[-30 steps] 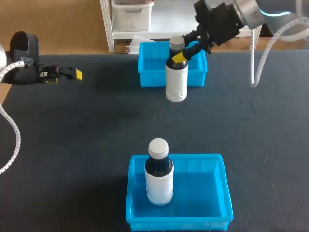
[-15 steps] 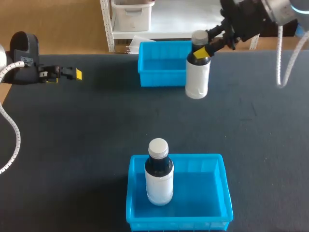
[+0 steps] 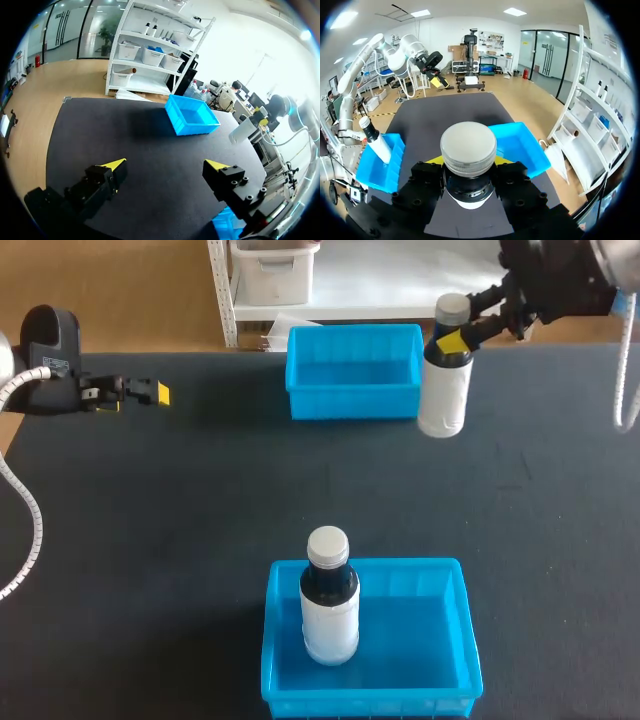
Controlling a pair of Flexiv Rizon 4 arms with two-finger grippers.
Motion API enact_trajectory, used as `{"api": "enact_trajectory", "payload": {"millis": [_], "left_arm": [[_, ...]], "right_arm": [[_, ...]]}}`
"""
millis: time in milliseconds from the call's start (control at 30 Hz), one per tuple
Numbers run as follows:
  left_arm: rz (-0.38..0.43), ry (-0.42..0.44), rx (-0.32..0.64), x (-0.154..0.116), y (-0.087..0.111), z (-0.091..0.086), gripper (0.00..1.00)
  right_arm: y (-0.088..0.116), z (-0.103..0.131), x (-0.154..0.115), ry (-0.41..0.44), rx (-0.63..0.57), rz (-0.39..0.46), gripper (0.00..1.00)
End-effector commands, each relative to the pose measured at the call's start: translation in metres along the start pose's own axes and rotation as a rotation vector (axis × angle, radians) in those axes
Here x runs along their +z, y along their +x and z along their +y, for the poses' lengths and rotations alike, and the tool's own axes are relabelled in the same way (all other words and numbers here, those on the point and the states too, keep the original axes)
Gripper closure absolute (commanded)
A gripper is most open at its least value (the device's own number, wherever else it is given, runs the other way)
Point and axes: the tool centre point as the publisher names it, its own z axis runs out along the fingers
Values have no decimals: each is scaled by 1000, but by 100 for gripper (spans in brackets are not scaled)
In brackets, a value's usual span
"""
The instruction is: Pick up the bottle, and place it in the far bin if it is heavy, or in the near bin if it is light.
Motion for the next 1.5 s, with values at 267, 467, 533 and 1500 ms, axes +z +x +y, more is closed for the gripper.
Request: {"api": "enact_trajectory", "payload": {"millis": [267,467,533,1500], "left_arm": [[0,0,0,0,0,0,0],[0,0,0,0,0,0,0],[0,0,0,0,0,0,0],[0,0,0,0,0,0,0]], "right_arm": [[0,-21,-11,64,29,21,100],[-15,-45,-6,60,5,7,100],[-23,-54,-3,54,-7,-4,100],[-112,-114,106,-141,-115,20,100]]}}
